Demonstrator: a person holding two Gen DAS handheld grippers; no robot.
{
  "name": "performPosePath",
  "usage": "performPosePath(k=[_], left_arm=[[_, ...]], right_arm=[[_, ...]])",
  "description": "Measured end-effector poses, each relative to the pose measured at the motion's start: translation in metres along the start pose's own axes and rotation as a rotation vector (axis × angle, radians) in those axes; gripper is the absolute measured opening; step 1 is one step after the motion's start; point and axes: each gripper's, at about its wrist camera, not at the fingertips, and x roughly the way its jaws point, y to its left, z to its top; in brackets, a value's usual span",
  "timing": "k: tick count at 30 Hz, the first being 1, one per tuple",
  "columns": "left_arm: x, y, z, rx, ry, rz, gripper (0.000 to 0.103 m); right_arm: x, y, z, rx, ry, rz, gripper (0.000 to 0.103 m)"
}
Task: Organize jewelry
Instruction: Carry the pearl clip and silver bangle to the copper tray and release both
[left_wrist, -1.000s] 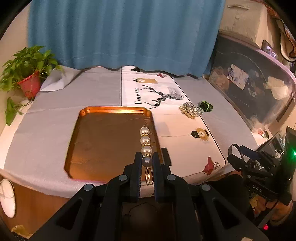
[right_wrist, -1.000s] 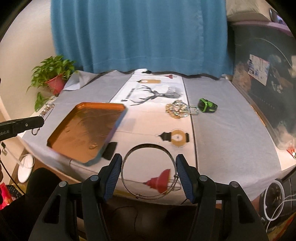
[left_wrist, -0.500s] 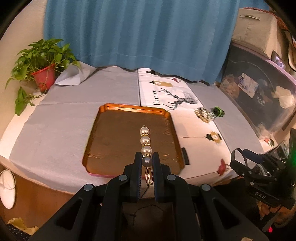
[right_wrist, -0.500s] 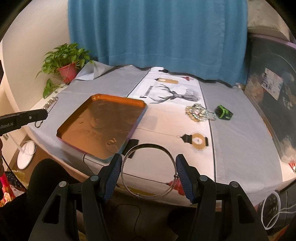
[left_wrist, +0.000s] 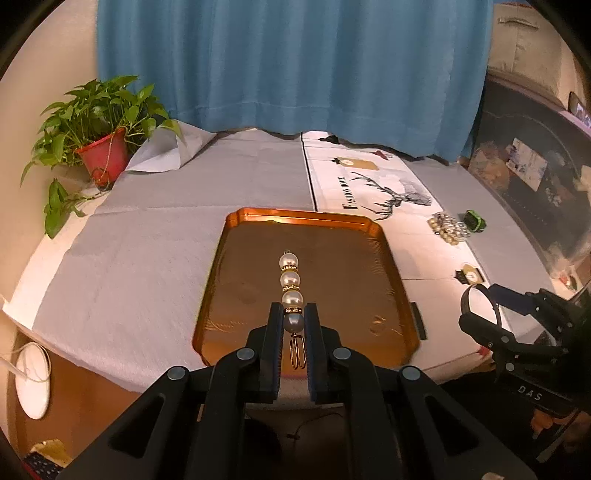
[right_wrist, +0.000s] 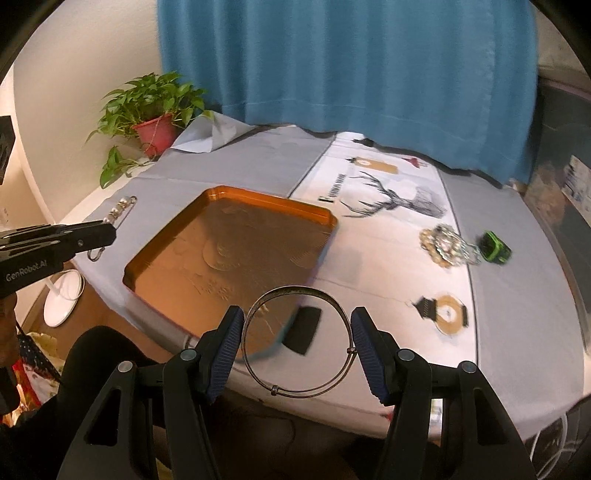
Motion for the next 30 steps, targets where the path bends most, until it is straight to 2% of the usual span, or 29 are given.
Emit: performPosePath(k=[14,30], left_arm=[[0.067,0.016,0.019,0.003,0.054,0.014,0.009],[0.138,0.031,0.029,-0.012,0.133,0.021,0.009]], right_arm=[[0.075,0.021,0.037,-0.048,0.027,0.04,0.061],[0.147,0.028,0.053,-0.051,0.058,0.087,0.061]])
